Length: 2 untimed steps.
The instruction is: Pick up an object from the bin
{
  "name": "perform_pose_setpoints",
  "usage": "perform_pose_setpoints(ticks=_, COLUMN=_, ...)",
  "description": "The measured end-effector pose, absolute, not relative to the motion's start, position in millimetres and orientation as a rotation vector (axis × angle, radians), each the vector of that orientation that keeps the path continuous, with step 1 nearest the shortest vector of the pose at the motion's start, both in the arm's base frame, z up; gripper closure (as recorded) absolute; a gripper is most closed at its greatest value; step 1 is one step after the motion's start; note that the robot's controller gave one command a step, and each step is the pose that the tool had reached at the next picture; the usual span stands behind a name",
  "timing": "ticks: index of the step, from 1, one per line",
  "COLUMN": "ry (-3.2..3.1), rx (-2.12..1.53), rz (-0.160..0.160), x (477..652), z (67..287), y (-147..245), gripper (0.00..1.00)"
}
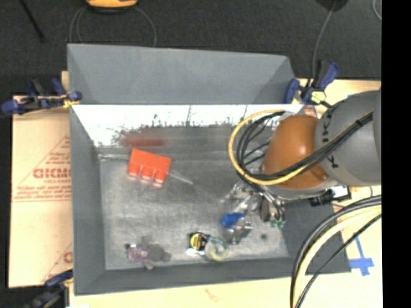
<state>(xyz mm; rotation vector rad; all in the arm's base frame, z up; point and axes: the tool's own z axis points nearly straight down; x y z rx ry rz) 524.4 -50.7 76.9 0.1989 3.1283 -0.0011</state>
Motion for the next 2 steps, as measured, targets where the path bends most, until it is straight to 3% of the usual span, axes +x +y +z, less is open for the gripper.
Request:
perform_pose_setpoints(ticks=1, ry=3.120, rx=0.197, rz=-0.002, x=527.5, z=79.6, y=-51.4, gripper=1.00)
perform_pose_setpoints(ticks=2, ry=3.124, rx=0.192, rz=0.001, x=530.4, z=179.5, y=-51.8, gripper=1.00)
